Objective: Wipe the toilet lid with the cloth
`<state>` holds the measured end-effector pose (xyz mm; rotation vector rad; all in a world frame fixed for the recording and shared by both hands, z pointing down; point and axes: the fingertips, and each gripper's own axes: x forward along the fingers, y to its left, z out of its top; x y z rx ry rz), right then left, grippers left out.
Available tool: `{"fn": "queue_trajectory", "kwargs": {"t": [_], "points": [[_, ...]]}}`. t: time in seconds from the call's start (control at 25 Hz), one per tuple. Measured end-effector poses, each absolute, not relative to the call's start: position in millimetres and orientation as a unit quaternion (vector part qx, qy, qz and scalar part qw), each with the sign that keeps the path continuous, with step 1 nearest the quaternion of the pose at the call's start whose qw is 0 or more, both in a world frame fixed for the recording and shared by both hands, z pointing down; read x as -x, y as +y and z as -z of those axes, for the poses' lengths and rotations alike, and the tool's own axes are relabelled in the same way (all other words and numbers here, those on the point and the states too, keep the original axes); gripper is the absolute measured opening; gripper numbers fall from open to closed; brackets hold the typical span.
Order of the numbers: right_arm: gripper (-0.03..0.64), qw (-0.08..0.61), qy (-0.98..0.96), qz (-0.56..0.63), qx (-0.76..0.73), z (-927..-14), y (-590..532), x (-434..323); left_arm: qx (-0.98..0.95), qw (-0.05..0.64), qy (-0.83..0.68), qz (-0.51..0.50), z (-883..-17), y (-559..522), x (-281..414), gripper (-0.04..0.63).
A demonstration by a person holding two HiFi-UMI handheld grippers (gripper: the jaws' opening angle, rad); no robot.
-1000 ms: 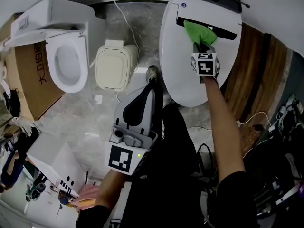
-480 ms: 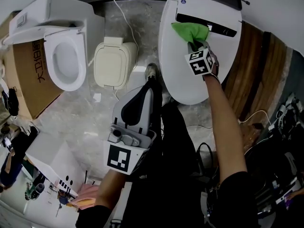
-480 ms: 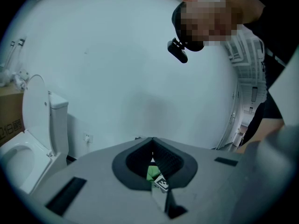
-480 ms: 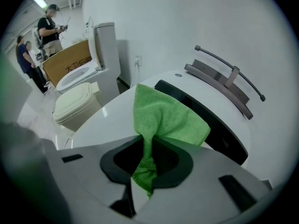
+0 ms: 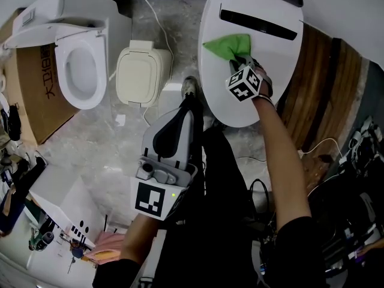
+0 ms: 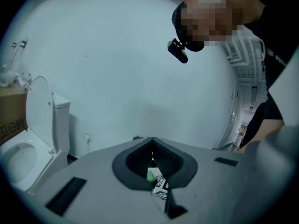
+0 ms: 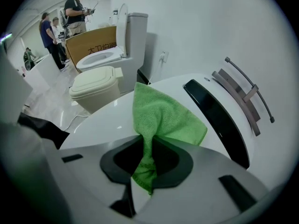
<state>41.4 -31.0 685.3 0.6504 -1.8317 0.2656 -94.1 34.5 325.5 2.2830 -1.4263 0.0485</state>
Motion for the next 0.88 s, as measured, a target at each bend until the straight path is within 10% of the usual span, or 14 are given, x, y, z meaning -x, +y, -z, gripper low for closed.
{"fn": "queue_trajectory", "kwargs": {"t": [0.88], "points": [[0.066, 0.589, -0.765, -0.151, -0.213, -720, 199, -88, -0.826, 0.217, -0.519, -0.015, -323, 101, 59, 0.003]]}}
